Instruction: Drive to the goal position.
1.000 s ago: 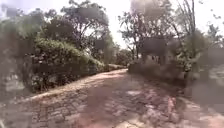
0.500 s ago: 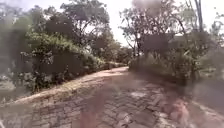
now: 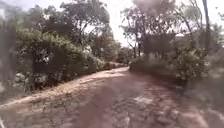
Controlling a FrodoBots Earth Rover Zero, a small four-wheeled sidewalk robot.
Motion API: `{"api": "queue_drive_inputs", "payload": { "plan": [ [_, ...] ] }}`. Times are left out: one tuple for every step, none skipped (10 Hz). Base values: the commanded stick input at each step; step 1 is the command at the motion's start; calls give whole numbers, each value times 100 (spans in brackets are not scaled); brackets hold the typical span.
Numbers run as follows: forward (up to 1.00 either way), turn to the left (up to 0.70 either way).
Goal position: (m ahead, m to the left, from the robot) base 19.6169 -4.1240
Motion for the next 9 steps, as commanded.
{"api": "queue_drive_inputs", "payload": {
  "plan": [
    [70,0],
    [70,0],
    [70,0],
    [70,0],
    [70,0],
    [70,0],
    [70,0],
    [70,0],
    [70,0]
  ]
}}
